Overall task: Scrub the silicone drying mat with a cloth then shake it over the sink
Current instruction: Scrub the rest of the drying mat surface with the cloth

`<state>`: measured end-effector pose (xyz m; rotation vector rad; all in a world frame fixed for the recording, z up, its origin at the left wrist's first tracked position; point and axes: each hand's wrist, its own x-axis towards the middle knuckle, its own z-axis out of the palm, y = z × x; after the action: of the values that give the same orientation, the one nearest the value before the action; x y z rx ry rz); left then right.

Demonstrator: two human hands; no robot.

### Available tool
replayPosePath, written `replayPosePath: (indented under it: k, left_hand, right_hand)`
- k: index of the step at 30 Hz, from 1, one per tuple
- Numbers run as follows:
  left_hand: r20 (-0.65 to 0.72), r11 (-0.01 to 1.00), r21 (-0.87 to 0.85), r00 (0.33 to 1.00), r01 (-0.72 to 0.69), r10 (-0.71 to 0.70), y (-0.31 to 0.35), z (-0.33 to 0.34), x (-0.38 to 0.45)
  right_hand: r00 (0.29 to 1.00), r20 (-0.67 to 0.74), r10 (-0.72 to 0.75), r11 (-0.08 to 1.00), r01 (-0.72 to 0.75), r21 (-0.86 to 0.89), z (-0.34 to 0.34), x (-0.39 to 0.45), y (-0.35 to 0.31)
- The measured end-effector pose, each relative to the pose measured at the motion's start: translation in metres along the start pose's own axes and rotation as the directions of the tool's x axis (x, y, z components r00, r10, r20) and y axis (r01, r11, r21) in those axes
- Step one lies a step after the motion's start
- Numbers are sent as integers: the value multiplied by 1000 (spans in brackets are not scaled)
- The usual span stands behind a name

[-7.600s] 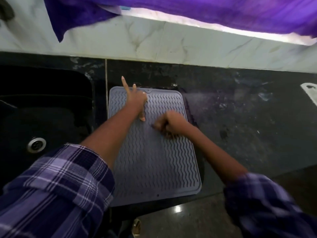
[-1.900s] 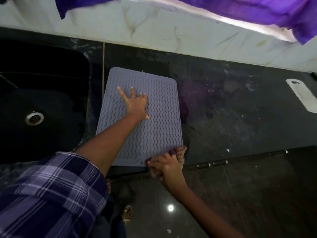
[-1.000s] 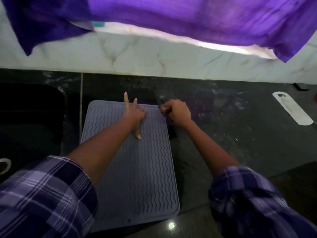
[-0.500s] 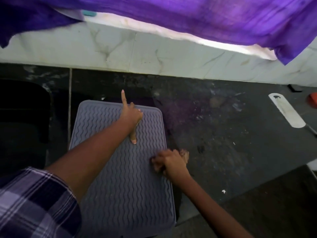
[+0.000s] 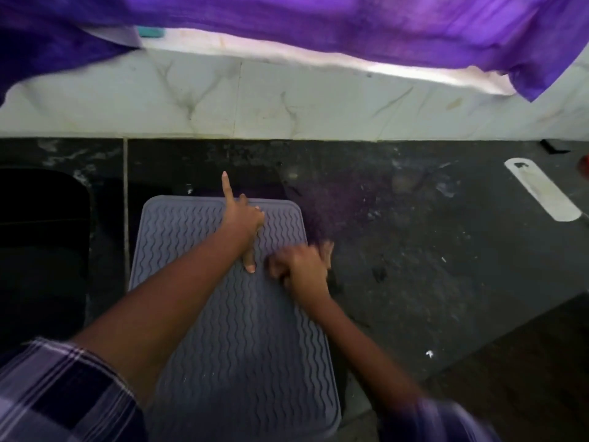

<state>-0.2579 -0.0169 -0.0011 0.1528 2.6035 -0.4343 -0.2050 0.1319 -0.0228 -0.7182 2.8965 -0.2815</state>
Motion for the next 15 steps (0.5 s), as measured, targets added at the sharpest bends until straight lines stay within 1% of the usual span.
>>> replayPosePath:
  k: [2, 3, 4, 5, 6, 7, 8, 9, 10, 11, 12, 13, 14, 15]
  left_hand:
    - [22, 999, 44, 1000, 3, -4, 0, -1, -2]
    - [26, 998, 57, 1000, 3, -4, 1, -1, -3]
    - [28, 998, 58, 1000, 2, -4, 3, 0, -4]
    - [29, 999, 48, 1000, 5, -7, 3, 0, -4]
    - [33, 999, 40, 999, 9, -10, 4, -1, -5]
    - [36, 999, 39, 999, 11, -12, 4, -2, -5]
    - [36, 999, 34, 999, 14, -15, 4, -2, -4]
    - [34, 1000, 27, 999, 16, -17, 4, -3, -4]
    - [30, 1000, 19, 999, 17, -17, 4, -3, -4]
    - [26, 1000, 10, 999, 19, -19, 5, -3, -3]
    - [28, 1000, 6, 999, 23, -23, 5, -2, -2]
    - [37, 1000, 7, 999, 28, -28, 5, -1, 0]
    - [48, 999, 11, 998, 31, -32, 6, -1, 2]
    - [55, 999, 14, 998, 35, -36, 7, -1, 4]
  right_hand:
    - [995, 93, 43, 999, -44, 9, 4, -61, -1]
    - [980, 196, 30, 999, -27, -22, 1, -89, -3]
    - [944, 331, -6, 999, 23, -48, -4, -106, -3]
    - [886, 463, -32, 998, 57, -39, -16, -109, -2]
    - [839, 542, -58, 998, 64, 6, -31, -100, 1]
    - [828, 556, -66, 998, 43, 54, -46, -81, 3]
    - [865, 500, -41, 998, 10, 64, -58, -56, 7]
    - [920, 392, 22, 999, -38, 32, -67, -26, 14]
    - [967, 243, 80, 997, -78, -15, -69, 6, 20]
    - [987, 99, 127, 990, -120, -73, -66, 35, 24]
    - [989, -28, 147, 980, -149, -130, -58, 60, 27]
    - [982, -97, 160, 971, -174, -162, -48, 78, 28]
    - [979, -112, 170, 968, -187, -169, -37, 89, 27]
    - [976, -97, 195, 965, -209, -156, -27, 94, 28]
